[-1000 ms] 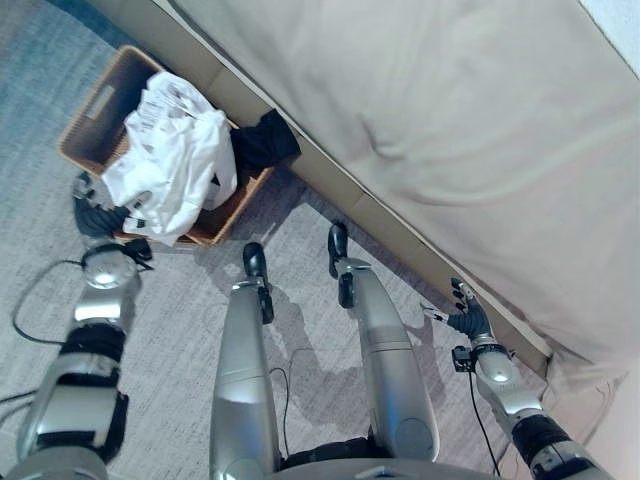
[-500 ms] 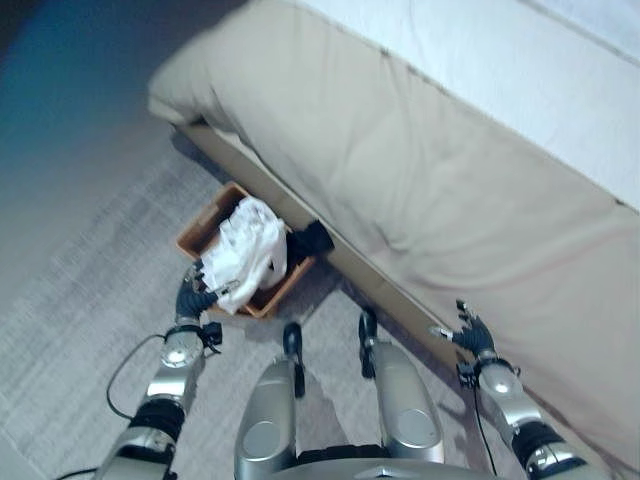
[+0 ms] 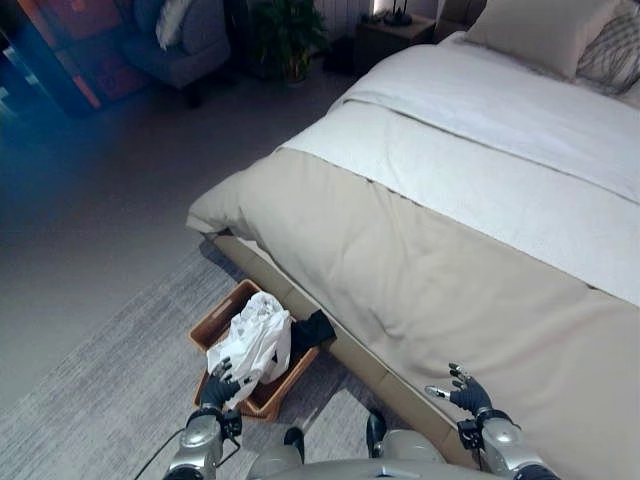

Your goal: Pick up clothes into the bucket

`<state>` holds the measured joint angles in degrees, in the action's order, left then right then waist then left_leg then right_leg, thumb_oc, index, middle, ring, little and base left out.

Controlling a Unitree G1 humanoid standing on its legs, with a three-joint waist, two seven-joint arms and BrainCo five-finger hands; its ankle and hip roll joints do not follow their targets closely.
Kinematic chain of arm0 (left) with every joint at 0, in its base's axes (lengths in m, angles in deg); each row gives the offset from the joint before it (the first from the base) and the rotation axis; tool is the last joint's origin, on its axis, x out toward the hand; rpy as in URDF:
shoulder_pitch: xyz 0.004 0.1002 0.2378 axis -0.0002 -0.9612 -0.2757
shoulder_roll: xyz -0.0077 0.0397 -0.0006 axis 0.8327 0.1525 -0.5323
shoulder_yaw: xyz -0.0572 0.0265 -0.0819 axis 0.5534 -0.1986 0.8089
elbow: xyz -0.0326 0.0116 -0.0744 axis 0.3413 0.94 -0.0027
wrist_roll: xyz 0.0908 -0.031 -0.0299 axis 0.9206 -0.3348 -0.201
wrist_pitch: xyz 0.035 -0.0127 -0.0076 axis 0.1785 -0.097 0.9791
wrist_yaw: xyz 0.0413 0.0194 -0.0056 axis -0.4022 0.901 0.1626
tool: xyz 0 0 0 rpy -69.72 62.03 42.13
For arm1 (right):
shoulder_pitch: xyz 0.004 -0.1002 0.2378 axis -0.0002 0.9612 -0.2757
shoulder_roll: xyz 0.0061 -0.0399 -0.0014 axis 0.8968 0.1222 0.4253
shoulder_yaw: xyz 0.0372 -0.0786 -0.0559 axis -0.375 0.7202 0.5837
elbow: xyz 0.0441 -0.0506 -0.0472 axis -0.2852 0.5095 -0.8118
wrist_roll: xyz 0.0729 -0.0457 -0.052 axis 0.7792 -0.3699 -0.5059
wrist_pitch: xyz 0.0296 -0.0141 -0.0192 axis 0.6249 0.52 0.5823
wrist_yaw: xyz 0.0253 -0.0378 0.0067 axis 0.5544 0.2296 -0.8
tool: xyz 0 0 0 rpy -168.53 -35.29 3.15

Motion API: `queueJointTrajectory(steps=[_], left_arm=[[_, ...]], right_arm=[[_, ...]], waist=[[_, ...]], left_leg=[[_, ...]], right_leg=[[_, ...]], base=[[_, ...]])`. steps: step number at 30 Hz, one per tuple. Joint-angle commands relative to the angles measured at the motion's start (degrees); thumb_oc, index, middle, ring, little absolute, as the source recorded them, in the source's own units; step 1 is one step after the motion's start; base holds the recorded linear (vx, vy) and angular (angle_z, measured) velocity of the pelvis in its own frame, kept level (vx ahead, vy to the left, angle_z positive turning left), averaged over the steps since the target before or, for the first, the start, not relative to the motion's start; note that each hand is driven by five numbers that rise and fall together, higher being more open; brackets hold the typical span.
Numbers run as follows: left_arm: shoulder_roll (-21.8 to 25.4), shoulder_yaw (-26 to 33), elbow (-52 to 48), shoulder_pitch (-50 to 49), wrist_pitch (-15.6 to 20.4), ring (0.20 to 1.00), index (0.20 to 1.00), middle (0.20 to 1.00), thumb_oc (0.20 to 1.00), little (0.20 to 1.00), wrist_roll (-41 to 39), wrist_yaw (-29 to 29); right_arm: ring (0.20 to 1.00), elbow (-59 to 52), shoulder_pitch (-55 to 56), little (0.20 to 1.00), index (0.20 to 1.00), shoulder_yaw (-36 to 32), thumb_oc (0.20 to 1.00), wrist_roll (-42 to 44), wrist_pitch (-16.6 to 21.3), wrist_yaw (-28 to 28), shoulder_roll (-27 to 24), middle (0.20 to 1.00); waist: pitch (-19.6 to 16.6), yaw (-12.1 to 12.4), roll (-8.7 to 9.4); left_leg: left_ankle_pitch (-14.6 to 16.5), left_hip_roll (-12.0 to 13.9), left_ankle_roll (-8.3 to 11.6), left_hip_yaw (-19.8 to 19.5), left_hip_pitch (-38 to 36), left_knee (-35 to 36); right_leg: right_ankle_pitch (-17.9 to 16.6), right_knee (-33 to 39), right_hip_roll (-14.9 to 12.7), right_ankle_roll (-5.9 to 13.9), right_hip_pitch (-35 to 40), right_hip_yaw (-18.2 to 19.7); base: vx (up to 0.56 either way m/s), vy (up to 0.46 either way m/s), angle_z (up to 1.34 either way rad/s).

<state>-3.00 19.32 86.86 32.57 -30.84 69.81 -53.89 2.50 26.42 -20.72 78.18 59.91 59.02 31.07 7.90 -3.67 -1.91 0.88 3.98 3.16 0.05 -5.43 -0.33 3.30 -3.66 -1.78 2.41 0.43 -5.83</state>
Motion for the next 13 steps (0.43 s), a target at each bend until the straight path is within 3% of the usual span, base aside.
queueJointTrajectory(steps=[1, 13], left_arm=[[0.9, -0.4, 2.1, 1.2, 0.0, 1.0, 1.0, 1.0, 1.0, 1.0, 4.5, -1.5], [-1.5, -4.8, 2.9, -0.5, -0.4, 1.0, 1.0, 1.0, 1.0, 1.0, 10.2, -1.6]], right_arm=[[1.0, -0.9, -0.8, 1.0, 1.0, 1.4, 1.0, 0.8, -0.1, 0.9, -0.2, 1.0], [1.0, 2.8, 0.2, 1.0, 1.0, 2.5, 1.0, -0.2, -0.8, 0.9, 2.2, 1.0]], waist=[[-0.2, -0.3, 2.68], [-1.6, 0.5, 3.22]], left_leg=[[0.4, -2.1, 0.77, 0.6, 1.4, -2.3], [1.0, -2.3, 0.49, -0.2, -0.5, -1.8]], right_leg=[[-2.6, 4.3, -2.8, 3.17, 4.3, -1.0], [-2.3, 5.4, -2.8, 3.06, 7.3, -2.2]], base=[[0.06, -0.013, -0.05], [0.01, -0.004, 0.0]])
